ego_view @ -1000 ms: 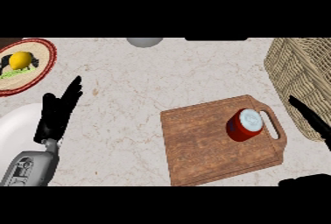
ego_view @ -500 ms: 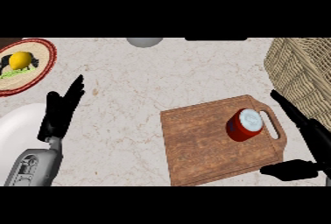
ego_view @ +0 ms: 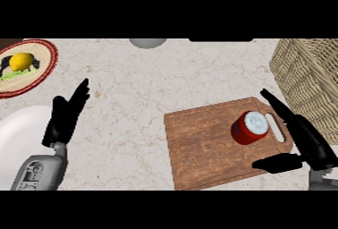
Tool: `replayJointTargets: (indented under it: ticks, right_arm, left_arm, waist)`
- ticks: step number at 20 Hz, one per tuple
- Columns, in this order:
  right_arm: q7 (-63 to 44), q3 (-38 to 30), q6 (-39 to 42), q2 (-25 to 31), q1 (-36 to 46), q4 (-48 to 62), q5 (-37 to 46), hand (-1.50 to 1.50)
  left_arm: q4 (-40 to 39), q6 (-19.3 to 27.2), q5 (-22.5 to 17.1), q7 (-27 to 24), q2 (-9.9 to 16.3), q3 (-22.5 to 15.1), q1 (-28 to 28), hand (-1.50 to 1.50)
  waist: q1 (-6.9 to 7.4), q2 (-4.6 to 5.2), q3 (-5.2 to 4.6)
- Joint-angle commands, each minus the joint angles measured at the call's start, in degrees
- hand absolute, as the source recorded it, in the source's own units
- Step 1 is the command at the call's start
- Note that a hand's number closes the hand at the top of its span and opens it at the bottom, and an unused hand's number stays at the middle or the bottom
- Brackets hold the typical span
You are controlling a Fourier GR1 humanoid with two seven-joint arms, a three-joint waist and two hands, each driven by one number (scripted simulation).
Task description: Pick the can from the cutting board and place it in the basket
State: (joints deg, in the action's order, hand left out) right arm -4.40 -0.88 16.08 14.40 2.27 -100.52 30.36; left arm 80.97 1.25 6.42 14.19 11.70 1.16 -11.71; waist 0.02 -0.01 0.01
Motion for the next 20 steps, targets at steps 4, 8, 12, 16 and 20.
replayJointTargets:
  ticks: [4, 8, 12, 16, 20]
  right_arm:
    - [1.1, -0.56, -0.66, -1.46, 6.28, 10.55, 2.52, -1.5]
    - [-0.7, 1.95, -0.89, -4.51, 1.45, 4.55, 3.58, -1.5]
    - [-0.54, 2.01, -0.55, -4.77, 2.41, 5.95, 4.73, -1.5]
    - [1.58, -0.99, 0.39, -3.26, 4.13, 9.24, 3.19, -1.5]
    - [3.9, 1.17, -1.4, -3.3, 5.31, 13.16, 6.94, 1.5]
  left_arm:
    - [2.44, -1.05, 1.12, -1.04, -0.22, 0.74, 3.53, 0.0]
    - [4.29, -2.45, -0.02, 1.69, -0.14, 2.78, 2.17, 0.0]
    - [-0.77, -3.89, -0.2, -1.66, -0.16, 4.32, 0.66, 0.0]
    - [-0.72, -1.47, 3.02, -1.88, -1.53, 2.78, -0.56, 0.0]
    - [-3.66, -3.45, 1.17, -2.59, -0.55, 5.04, -2.27, 0.0]
  waist:
    - [0.28, 0.02, 0.0]
    - [0.02, -0.02, -0.01]
    - [-0.04, 0.0, -0.01]
    - [-0.04, 0.0, -0.01]
    - [-0.05, 0.02, -0.01]
